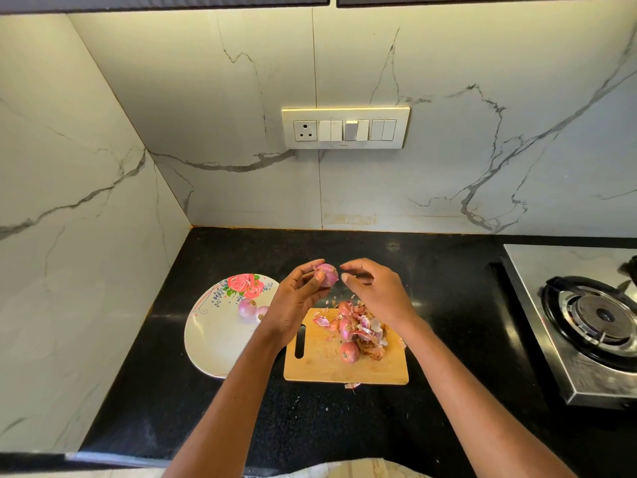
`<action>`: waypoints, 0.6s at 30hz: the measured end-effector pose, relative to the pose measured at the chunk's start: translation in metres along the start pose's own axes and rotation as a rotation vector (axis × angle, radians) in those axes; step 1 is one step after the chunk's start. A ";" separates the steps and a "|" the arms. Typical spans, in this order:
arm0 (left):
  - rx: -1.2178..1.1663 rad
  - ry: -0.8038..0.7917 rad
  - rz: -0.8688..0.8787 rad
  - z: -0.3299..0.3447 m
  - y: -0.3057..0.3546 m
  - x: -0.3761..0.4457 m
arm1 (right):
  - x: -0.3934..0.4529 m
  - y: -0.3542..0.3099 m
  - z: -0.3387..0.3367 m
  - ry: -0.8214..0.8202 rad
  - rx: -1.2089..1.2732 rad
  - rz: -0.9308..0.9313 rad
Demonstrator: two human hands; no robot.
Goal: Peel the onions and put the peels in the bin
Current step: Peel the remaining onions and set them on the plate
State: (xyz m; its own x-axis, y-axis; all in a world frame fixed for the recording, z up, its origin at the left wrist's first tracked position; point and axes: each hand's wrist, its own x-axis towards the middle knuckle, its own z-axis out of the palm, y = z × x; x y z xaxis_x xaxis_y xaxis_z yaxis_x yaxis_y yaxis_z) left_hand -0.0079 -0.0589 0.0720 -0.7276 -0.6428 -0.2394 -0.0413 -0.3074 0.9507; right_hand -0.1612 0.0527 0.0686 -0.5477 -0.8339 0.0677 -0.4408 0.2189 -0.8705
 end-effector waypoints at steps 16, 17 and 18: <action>0.214 0.010 0.074 0.000 0.000 -0.003 | -0.005 0.000 0.011 0.093 0.048 -0.080; 0.208 0.009 0.072 0.001 -0.001 -0.004 | -0.006 0.000 0.012 0.101 0.048 -0.073; 0.201 0.004 0.072 0.002 -0.001 -0.004 | -0.007 0.001 0.012 0.115 0.052 -0.062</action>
State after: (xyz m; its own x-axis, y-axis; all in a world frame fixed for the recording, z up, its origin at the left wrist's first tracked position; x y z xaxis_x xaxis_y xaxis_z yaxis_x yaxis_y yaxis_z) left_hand -0.0060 -0.0549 0.0727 -0.7310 -0.6609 -0.1698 -0.1251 -0.1148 0.9855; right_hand -0.1493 0.0529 0.0615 -0.6000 -0.7806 0.1754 -0.4407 0.1395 -0.8867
